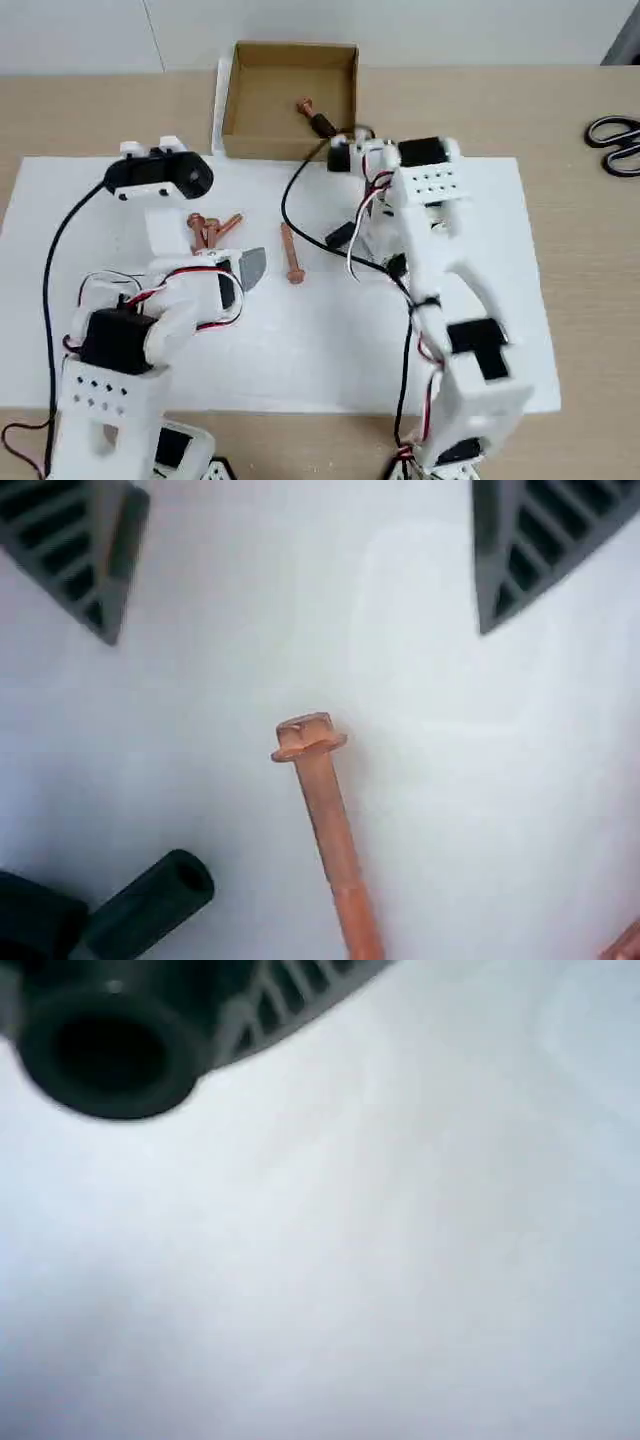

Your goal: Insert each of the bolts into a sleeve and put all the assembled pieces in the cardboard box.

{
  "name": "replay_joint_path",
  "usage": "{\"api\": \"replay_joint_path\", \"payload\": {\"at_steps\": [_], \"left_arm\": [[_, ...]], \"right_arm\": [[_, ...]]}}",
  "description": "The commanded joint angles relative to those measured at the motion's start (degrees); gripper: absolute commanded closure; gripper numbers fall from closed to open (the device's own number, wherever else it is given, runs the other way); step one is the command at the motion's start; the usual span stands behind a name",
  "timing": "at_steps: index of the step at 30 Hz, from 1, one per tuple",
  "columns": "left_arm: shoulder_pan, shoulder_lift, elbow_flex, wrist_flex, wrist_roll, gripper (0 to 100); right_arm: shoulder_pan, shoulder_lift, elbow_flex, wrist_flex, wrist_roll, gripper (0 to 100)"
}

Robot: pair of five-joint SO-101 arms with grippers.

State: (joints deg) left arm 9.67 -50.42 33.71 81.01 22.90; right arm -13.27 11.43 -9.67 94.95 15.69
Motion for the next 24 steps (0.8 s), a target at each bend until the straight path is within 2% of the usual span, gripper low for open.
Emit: {"api": "replay_joint_path", "payload": {"at_steps": [1, 5, 8, 14, 17, 19, 24], "left_arm": [[-0.35, 0.53, -2.68, 0.26, -0.26, 78], [-0.35, 8.26, -4.09, 0.70, -0.26, 78], [-3.08, 16.88, -9.89, 2.73, -0.35, 78], [-15.12, 35.34, -24.75, 6.51, -0.62, 78], [-20.31, 44.04, -30.11, 6.24, -4.92, 78], [-21.10, 49.14, -32.84, 6.51, -6.59, 78], [-21.01, 58.20, -37.41, 8.79, -4.75, 78]], "right_arm": [[1.36, -10.07, -2.11, 1.10, 0.88, 99.2], [3.82, -12.18, -2.11, 1.27, 0.88, 99.2], [5.85, -12.18, -1.67, 1.27, 0.88, 99.5], [6.55, -12.44, 0.26, 1.01, 0.88, 99.5], [6.55, -12.35, 0.35, 1.01, 0.88, 99.5], [6.55, -12.26, 0.35, 1.01, 0.88, 99.5], [6.55, -12.18, 0.35, 0.92, 0.79, 99.5]]}}
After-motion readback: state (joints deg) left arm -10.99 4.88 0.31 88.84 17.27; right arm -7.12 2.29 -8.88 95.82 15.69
